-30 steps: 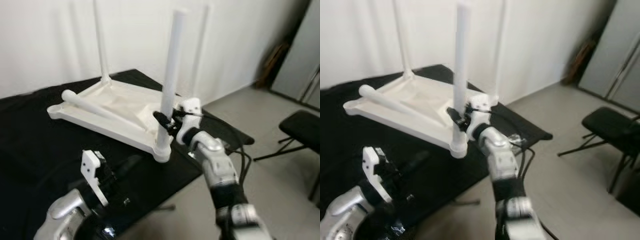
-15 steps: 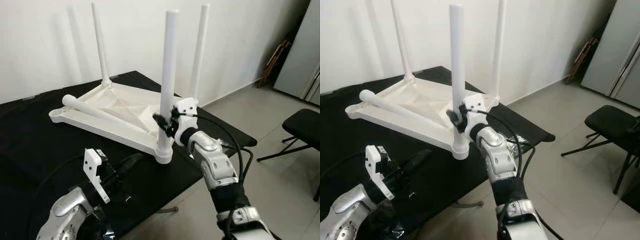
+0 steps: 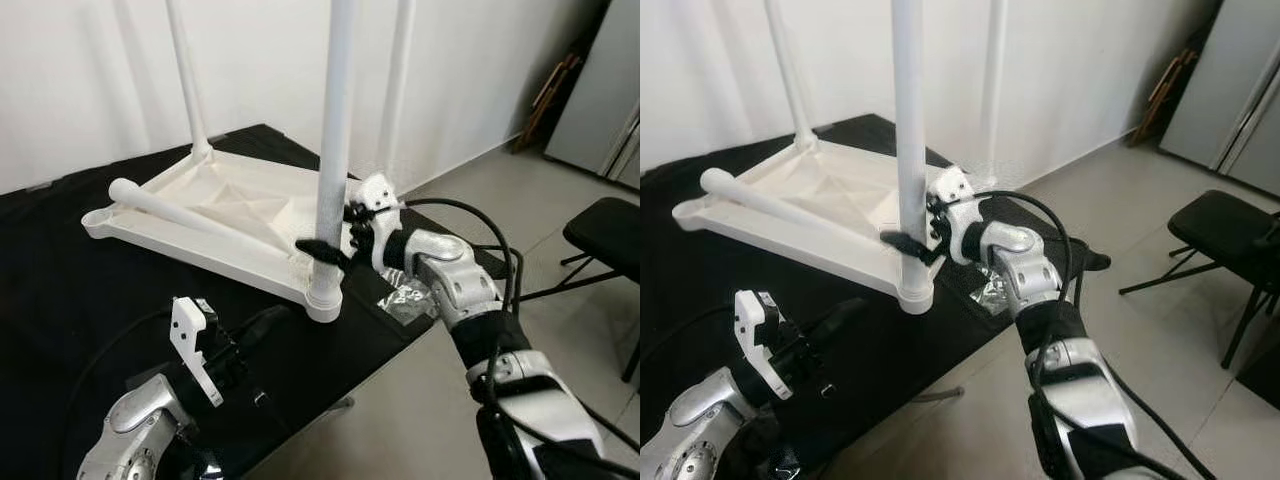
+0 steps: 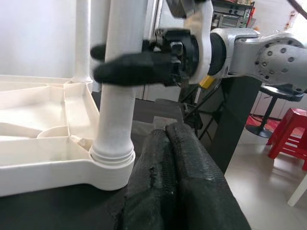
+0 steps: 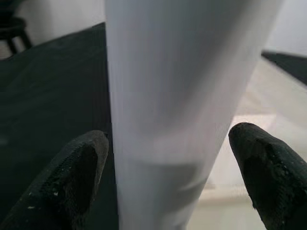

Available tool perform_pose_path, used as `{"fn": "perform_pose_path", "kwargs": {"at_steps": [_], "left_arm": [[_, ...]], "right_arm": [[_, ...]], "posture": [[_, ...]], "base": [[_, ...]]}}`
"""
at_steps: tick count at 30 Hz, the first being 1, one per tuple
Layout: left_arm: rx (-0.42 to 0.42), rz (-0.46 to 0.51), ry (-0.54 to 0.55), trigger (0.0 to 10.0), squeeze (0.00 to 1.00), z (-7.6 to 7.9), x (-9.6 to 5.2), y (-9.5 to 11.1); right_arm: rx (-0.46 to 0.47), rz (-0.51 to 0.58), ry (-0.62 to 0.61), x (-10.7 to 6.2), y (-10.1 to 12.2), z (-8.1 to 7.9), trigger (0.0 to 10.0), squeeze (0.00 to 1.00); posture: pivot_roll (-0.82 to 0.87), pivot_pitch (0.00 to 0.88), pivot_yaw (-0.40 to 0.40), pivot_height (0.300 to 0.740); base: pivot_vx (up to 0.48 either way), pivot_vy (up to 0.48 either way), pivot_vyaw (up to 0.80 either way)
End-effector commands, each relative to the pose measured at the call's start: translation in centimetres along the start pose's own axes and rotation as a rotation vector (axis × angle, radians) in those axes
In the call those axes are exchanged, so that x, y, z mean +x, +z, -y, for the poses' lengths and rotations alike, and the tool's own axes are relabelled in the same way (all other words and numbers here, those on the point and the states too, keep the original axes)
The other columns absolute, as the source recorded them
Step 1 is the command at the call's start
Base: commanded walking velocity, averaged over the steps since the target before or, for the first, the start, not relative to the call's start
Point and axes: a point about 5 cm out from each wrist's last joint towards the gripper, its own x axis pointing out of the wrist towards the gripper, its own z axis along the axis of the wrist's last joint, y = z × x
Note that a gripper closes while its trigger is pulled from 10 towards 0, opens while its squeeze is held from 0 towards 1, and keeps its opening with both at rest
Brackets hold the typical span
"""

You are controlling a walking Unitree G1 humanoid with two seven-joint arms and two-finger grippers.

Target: Building children table

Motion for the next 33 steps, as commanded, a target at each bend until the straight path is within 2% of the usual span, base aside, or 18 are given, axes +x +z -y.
{"fn": "perform_pose_path", "kwargs": {"at_steps": [1,4,7,9,14,22,23,25,26,27,28,29,30,31,32,33], "left_arm": [[0.001,-0.005,-0.003,10.0,0.00,0.4,-0.1,-0.1],[0.006,-0.014,-0.011,10.0,0.00,0.8,-0.4,0.1],[0.009,-0.016,-0.012,10.0,0.00,0.9,-0.5,0.1],[0.065,-0.030,0.025,10.0,0.00,1.0,-1.1,0.6],[0.091,-0.041,0.068,10.0,0.00,1.3,-1.9,0.6],[0.089,-0.096,0.095,10.0,0.00,2.1,-2.9,-0.6],[0.093,-0.113,0.096,10.0,0.00,2.3,-3.0,-1.1],[0.095,-0.165,0.118,10.0,0.00,2.4,-3.1,-2.9],[0.095,-0.165,0.118,10.0,0.00,2.4,-3.1,-2.9],[0.102,-0.208,0.109,10.0,0.00,2.9,-3.3,-4.1],[0.102,-0.208,0.109,10.0,0.00,2.9,-3.3,-4.1],[0.107,-0.228,0.098,10.0,0.00,3.2,-3.5,-4.6],[0.095,-0.255,0.101,10.0,0.00,3.2,-3.9,-5.3],[0.086,-0.271,0.105,10.0,0.00,3.1,-4.1,-5.7],[0.086,-0.271,0.105,10.0,0.00,3.1,-4.1,-5.7],[0.075,-0.276,0.118,10.0,0.00,3.1,-4.4,-6.0]], "right_arm": [[-0.007,0.032,0.068,0.1,1.1,0.1,10.0,0.00],[0.005,0.034,0.195,0.2,1.6,0.3,10.0,0.00],[0.008,0.033,0.217,0.1,1.7,0.3,10.0,0.00],[0.023,0.036,0.267,0.0,1.9,0.5,0.0,0.00],[0.012,0.024,0.305,-0.3,1.9,0.6,0.0,0.00],[-0.044,-0.019,0.262,-1.0,1.3,1.3,0.0,0.00],[-0.049,-0.020,0.225,-1.1,1.0,1.5,0.0,0.00],[0.018,-0.029,-0.002,-1.0,-1.9,1.3,0.0,0.00],[0.018,-0.029,-0.002,-1.0,-1.9,1.3,0.0,0.00],[0.095,-0.031,-0.159,-0.8,-4.5,0.2,0.0,0.00],[0.095,-0.031,-0.159,-0.8,-4.5,0.2,0.0,0.00],[0.131,-0.028,-0.211,-0.7,-5.7,-0.6,0.0,0.00],[0.258,-0.083,-0.378,-0.2,-9.9,-4.7,0.0,0.00],[0.349,-0.133,-0.519,-0.7,-12.3,-7.7,0.0,0.00],[0.349,-0.133,-0.519,-0.7,-12.3,-7.7,0.0,0.00],[0.375,-0.187,-0.629,-1.5,-13.9,-9.7,0.0,0.00]], "posture": [[0.02,0.000,-0.044,0.740],[0.05,0.000,-0.045,0.740],[0.05,0.000,-0.045,0.740],[0.08,0.027,-0.050,0.740],[0.09,0.044,-0.058,0.740],[0.11,0.034,-0.063,0.740],[0.11,0.020,-0.067,0.740],[0.11,0.000,-0.084,0.740],[0.11,0.000,-0.084,0.740],[0.11,0.000,-0.093,0.740],[0.11,0.000,-0.093,0.740],[0.11,0.000,-0.093,0.740],[0.08,0.000,-0.072,0.740],[0.08,0.000,-0.072,0.740],[0.08,0.000,-0.072,0.740],[0.07,0.000,-0.059,0.740]], "base": [[0.000,0.000,0.00],[0.000,0.000,0.00],[0.000,0.000,0.00],[0.000,0.000,0.00],[0.000,0.000,0.00],[0.000,0.000,0.00],[0.000,0.000,0.00],[0.000,0.000,0.00],[0.000,0.000,0.00],[0.000,0.000,0.00],[0.000,0.000,0.00],[0.000,0.000,0.00],[0.000,0.000,0.00],[0.000,0.000,0.00],[0.000,0.000,0.00],[0.000,0.000,0.00]]}}
